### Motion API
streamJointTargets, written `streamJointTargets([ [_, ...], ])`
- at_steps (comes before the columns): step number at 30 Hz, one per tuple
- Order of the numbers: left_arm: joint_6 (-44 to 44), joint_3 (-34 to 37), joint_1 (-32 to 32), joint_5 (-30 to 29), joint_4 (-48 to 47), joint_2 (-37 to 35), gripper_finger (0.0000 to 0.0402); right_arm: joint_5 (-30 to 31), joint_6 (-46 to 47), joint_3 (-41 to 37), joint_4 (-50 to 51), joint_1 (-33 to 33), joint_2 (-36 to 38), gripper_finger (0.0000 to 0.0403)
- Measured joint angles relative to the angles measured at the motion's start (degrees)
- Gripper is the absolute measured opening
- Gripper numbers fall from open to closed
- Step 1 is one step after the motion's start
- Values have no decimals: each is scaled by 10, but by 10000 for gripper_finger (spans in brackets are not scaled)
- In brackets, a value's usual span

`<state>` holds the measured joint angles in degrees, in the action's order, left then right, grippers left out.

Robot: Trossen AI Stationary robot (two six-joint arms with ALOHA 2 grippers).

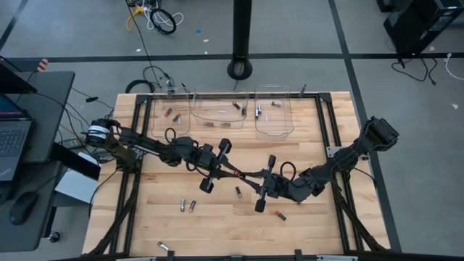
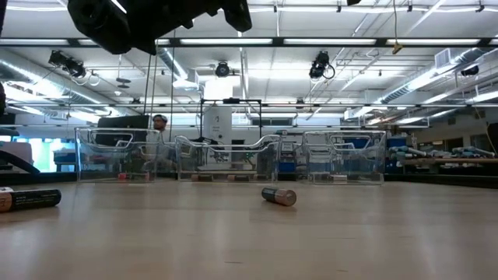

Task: Sort batteries
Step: Put the orange battery into the left transparent bin

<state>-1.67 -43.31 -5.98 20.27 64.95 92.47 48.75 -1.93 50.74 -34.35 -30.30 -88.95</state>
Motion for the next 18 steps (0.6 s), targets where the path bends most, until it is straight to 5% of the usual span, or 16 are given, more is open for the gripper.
streamJointTargets([
  [9,7,0,11,10,-45,-24,48,25,2,0,2,0,0,148],
  [18,-31,0,46,-5,-268,-150,48,130,-26,0,14,-26,0,199],
])
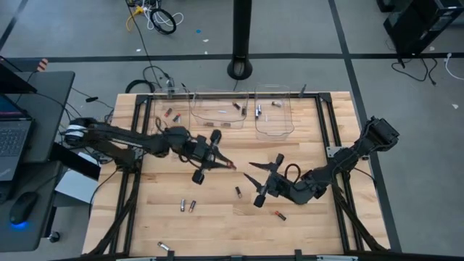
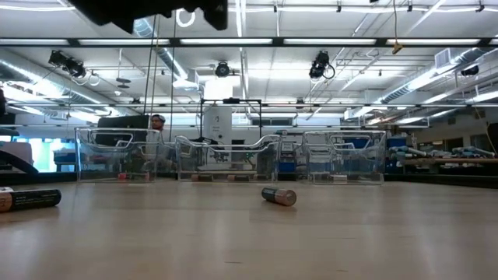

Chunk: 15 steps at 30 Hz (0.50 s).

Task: Sort batteries
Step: Put the orange battery into the left transparent bin

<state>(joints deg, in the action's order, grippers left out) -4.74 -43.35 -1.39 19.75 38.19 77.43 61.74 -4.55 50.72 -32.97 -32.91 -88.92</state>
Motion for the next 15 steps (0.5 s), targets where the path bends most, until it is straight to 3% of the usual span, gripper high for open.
streamJointTargets([
  [3,-24,-15,19,-38,-154,-63,48,32,-2,0,10,-12,0,199],
  [8,-71,-88,55,-166,-463,-140,48,50,19,0,50,-19,0,179],
  [12,-70,-169,115,-231,-675,-146,48,49,70,0,100,-12,0,156],
  [15,-63,-214,176,-251,-775,-139,48,49,108,0,136,-6,0,143],
])
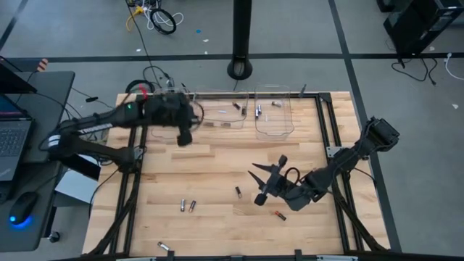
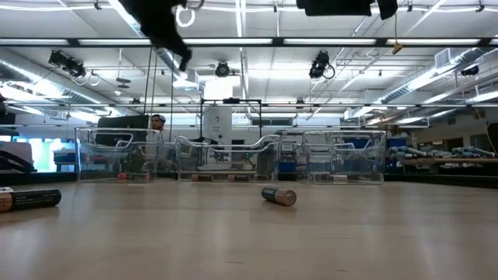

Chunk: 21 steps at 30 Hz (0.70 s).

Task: Sort batteries
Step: Put the orange battery into the left transparent bin

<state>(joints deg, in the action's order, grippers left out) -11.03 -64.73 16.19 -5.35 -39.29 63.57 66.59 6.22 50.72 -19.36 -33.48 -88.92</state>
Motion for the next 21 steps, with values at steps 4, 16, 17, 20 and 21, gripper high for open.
streamJointTargets([
  [4,11,-31,93,-6,-106,19,48,-13,34,0,31,6,0,131],
  [16,-34,-36,351,-14,-182,156,48,-31,47,0,48,8,0,123],
  [17,-35,-35,362,-4,-185,172,48,-34,48,0,49,8,0,123],
  [20,-48,-35,380,14,-190,211,48,-36,48,0,51,8,0,121],
  [21,-56,-35,381,15,-190,222,48,-37,48,0,53,8,0,121],
])
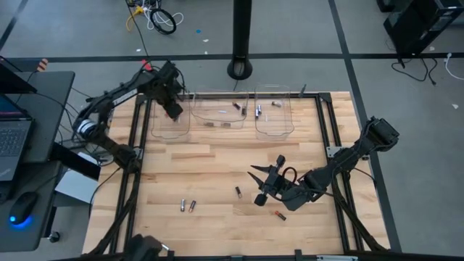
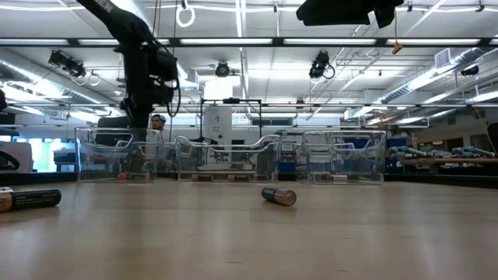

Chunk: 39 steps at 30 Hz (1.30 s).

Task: Sort batteries
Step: Put the orange battery into the left transparent bin

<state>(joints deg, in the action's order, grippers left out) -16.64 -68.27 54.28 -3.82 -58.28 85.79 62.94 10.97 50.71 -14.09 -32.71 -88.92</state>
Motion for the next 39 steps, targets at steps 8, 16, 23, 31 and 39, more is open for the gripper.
streamJointTargets([
  [8,-60,0,-8,1,-7,44,48,0,13,0,18,0,0,121],
  [16,-119,26,-19,0,-5,57,48,0,30,0,36,1,0,116],
  [23,-144,83,-19,0,63,58,48,-8,32,0,35,8,0,112],
  [31,-144,95,-19,0,73,58,48,-32,41,0,36,21,0,112],
  [39,-127,95,-19,-2,82,58,69,-41,41,0,36,22,0,110],
])
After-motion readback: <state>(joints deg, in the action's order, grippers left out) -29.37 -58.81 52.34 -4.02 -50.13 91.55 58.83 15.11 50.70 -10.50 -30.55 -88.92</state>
